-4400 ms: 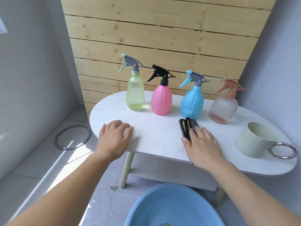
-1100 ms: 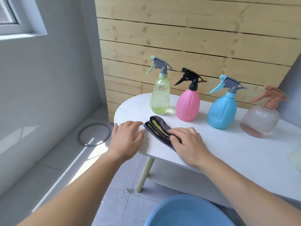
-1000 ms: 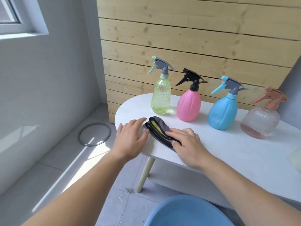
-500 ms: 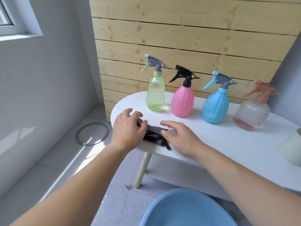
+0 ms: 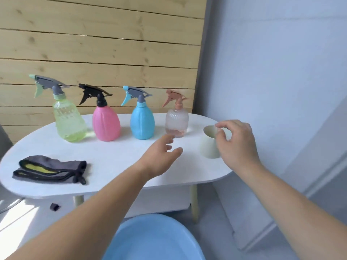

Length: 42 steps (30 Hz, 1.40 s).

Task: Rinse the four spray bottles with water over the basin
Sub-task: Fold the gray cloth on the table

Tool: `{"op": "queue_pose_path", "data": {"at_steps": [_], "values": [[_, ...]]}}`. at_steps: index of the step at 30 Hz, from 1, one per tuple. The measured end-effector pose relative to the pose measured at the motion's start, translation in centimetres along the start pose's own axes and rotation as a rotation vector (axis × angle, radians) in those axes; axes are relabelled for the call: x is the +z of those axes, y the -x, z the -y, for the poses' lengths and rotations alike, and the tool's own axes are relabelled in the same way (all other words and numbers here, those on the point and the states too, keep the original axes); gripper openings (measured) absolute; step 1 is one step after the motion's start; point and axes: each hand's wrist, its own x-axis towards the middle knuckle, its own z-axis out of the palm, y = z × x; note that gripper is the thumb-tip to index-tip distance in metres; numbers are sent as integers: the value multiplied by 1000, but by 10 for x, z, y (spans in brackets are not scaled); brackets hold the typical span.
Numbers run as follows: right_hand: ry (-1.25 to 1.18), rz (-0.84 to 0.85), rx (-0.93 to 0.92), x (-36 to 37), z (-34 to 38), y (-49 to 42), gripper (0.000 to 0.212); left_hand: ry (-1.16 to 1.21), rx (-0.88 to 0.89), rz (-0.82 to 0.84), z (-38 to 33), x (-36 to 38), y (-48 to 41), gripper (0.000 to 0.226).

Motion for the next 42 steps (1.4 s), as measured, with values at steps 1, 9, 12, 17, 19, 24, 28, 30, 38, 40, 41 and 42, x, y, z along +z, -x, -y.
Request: {"op": "queue_pose_path", "data": {"at_steps": [1, 9, 12, 17, 19, 24, 28, 30, 38, 40, 41, 42], "values": [[40, 13, 66, -8, -12, -4, 28, 36, -24, 28, -6, 15, -9, 60], [83, 385, 373, -9, -55, -20, 42, 178, -91, 159, -37, 81, -55, 76], [120, 412, 379, -3, -56, -24, 34, 255, -58, 160, -39, 89, -52, 60], [-88, 387, 371, -5, -60, -24, 34, 208, -58, 6, -33, 86, -35, 38], [-201, 415, 363, -9, -61, -23, 36, 161, -48, -68, -26, 83, -24, 35], [-349, 530, 321, -14, -56, -17, 39, 124, -7, -159, -12, 79, -3, 32], [-380, 544, 293, -14, -49, -12, 40, 72, -9, -186, -8, 77, 3, 34], [-377, 532, 289, -14, -46, -11, 38, 55, -17, -185, -7, 76, 3, 35], [-370, 497, 254, -6, -43, -10, 31, 61, -30, -185, -5, 75, -5, 36], [-358, 493, 264, -4, -43, -9, 31, 69, -57, -182, -4, 73, -6, 36], [-355, 489, 277, -4, -40, -8, 31, 63, -66, -175, -5, 72, -5, 36], [-342, 469, 256, 0, -44, -8, 32, 74, -66, -172, -3, 73, -7, 37]]}}
